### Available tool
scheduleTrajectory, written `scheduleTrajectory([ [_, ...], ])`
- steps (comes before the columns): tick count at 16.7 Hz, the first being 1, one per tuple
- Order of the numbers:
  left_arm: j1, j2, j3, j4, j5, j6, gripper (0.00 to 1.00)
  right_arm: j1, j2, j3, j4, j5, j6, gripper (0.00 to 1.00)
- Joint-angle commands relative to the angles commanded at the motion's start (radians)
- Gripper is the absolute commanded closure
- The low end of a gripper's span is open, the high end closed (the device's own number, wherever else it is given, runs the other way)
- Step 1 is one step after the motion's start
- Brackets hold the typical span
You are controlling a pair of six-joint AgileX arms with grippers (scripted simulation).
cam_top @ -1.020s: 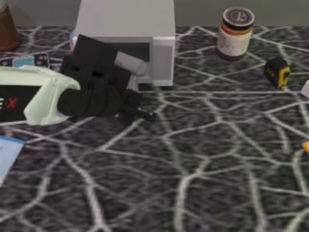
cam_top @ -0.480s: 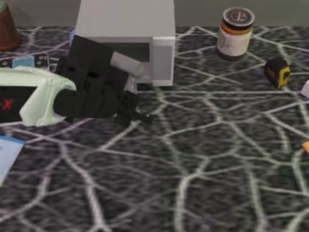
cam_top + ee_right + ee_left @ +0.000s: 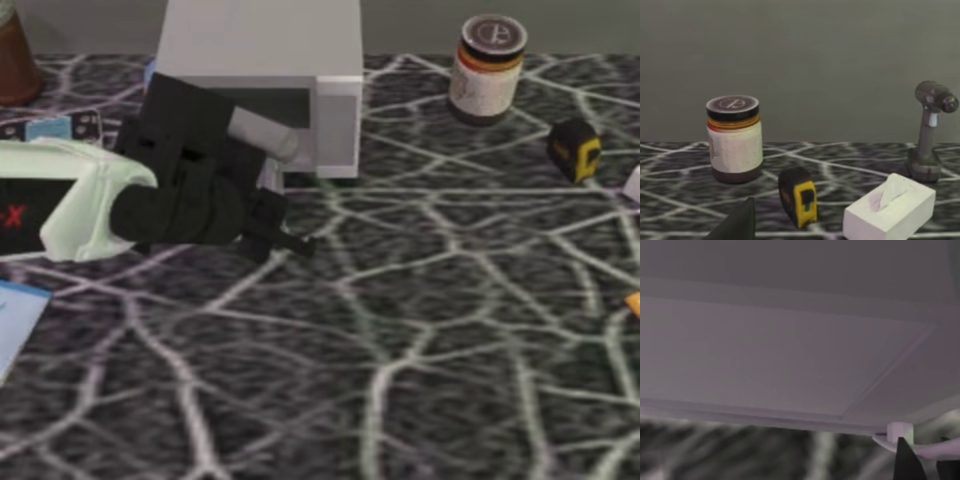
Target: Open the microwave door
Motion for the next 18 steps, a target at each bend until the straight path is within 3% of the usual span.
scheduleTrajectory([
  [11,0.000,0.000,0.000,0.000,0.000,0.000,1.00,0.000,0.000,0.000,0.000,0.000,0.000,0.00],
  [18,0.023,-0.019,-0.022,-0.002,0.044,0.052,1.00,0.000,0.000,0.000,0.000,0.000,0.000,0.00],
])
